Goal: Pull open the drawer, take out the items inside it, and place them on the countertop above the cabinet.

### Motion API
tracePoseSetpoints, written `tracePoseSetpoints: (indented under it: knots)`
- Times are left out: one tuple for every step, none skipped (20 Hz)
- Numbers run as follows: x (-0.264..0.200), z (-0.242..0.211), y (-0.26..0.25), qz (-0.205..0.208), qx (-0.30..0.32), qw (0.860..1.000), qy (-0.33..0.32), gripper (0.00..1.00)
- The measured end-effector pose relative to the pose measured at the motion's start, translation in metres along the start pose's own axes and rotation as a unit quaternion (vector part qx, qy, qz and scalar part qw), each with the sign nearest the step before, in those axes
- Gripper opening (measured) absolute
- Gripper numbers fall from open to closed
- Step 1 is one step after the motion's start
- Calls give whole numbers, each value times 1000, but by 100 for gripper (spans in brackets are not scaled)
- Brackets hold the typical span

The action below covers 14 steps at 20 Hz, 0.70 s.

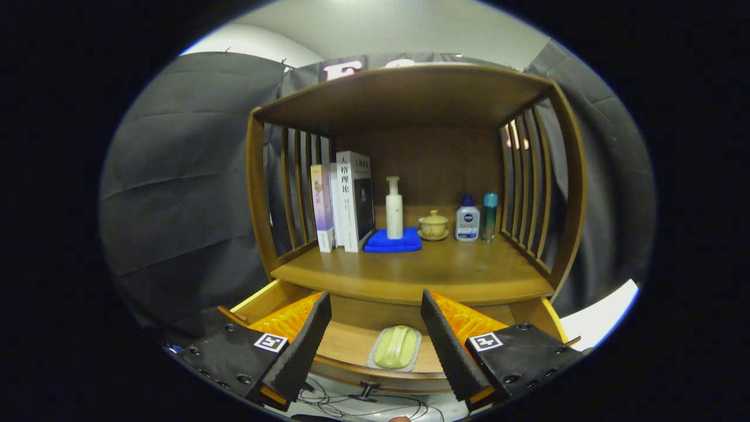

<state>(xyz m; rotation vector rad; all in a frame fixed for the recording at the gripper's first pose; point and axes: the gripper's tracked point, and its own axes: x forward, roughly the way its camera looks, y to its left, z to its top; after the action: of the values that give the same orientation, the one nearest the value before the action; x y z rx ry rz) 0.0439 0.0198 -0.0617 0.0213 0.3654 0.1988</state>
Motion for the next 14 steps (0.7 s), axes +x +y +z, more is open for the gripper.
tracePoseSetpoints:
  knots:
    - [5, -4, 3, 11, 10, 1000, 15, 97]
    - [12, -7, 5, 18, 10, 999, 29, 97]
    - [17, -11, 1, 17, 2, 999, 42, 97]
    - [22, -13, -3, 10, -9, 999, 53, 97]
    - [28, -15, -3, 11, -16, 998, 61, 97]
    - [34, -17, -2, 15, -16, 997, 71, 97]
    - [38, -22, -1, 20, -9, 996, 86, 97]
    - [43, -26, 0, 26, -1, 994, 104, 97]
    - [48, -31, 0, 27, 4, 992, 120, 97]
    - [53, -34, -3, 27, 3, 991, 134, 97]
    - [59, -37, -7, 23, 2, 989, 146, 97]
    - [63, -41, -10, 20, 2, 988, 156, 97]
    - [67, -45, -13, 18, 6, 986, 167, 97]
    - [70, -49, -16, 16, 13, 984, 179, 97]
